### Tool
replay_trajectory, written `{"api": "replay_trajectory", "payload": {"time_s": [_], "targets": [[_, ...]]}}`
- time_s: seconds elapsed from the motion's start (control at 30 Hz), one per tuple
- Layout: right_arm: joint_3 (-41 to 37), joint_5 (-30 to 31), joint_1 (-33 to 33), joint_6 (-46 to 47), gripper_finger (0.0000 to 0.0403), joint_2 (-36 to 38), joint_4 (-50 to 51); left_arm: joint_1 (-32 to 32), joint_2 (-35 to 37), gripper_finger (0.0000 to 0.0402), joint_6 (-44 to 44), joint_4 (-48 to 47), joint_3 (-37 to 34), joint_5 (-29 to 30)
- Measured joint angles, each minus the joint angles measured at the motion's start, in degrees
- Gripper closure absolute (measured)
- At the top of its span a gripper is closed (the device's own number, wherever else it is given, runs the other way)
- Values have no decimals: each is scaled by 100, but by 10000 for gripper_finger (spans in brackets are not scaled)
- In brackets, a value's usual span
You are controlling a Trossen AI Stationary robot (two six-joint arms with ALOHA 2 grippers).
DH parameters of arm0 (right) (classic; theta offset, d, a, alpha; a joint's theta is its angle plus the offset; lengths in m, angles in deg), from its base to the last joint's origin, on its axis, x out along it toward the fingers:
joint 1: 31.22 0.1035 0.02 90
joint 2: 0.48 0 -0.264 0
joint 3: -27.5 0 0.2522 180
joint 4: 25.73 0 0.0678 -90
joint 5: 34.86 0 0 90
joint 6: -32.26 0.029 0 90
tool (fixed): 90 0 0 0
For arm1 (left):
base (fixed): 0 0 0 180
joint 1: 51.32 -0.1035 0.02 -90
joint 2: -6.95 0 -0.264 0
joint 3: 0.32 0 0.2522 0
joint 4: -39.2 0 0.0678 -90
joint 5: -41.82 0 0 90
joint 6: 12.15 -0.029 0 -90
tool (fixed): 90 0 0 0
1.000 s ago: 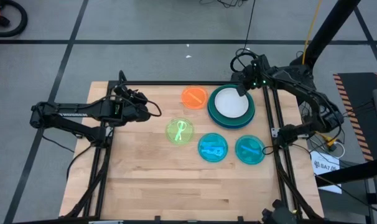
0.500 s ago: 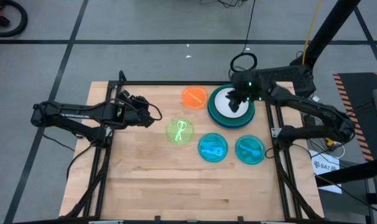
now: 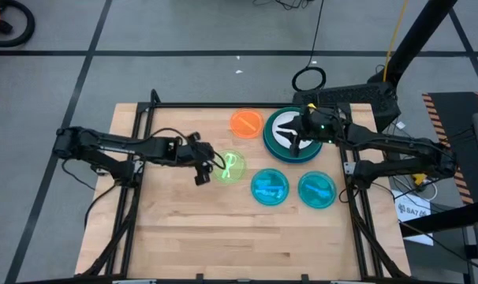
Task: Stack plastic plates
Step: Stack the light green plate on top of the white plate
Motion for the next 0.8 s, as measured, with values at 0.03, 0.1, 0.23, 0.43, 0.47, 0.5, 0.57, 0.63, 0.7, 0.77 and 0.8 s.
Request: {"api": "replay_trajectory", "payload": {"time_s": [0.03, 0.1, 0.23, 0.43, 0.47, 0.5, 0.57, 0.63, 0.7, 0.77, 0.8], "targets": [[1, 2, 60, -135, 312, 33, -56, -24, -94, 192, -107, 120, 0, -257], [9, 2, 182, -359, 312, 125, -146, -91, -288, 192, -241, 286, -1, -595], [15, -8, 364, -588, 312, 348, -252, -289, -679, 192, -295, 498, -2, -830], [18, 3, 548, -619, 312, 552, -243, -803, -1151, 192, -266, 543, -4, -840], [18, 5, 561, -630, 312, 566, -253, -917, -1216, 192, -268, 563, -4, -840], [18, 4, 565, -630, 312, 576, -276, -1033, -1261, 192, -270, 588, -4, -846], [18, 5, 566, -648, 312, 584, -276, -1270, -1340, 192, -297, 686, -4, -968], [19, 7, 566, -702, 312, 585, -269, -1485, -1400, 192, -451, 886, -4, -1231], [20, 5, 566, -756, 312, 584, -227, -1647, -1471, 192, -675, 1036, -4, -1496], [20, 7, 566, -785, 312, 584, -158, -1782, -1566, 192, -951, 1179, -4, -1761], [20, 7, 566, -800, 312, 584, -110, -1837, -1618, 192, -1084, 1226, -4, -1843]]}}
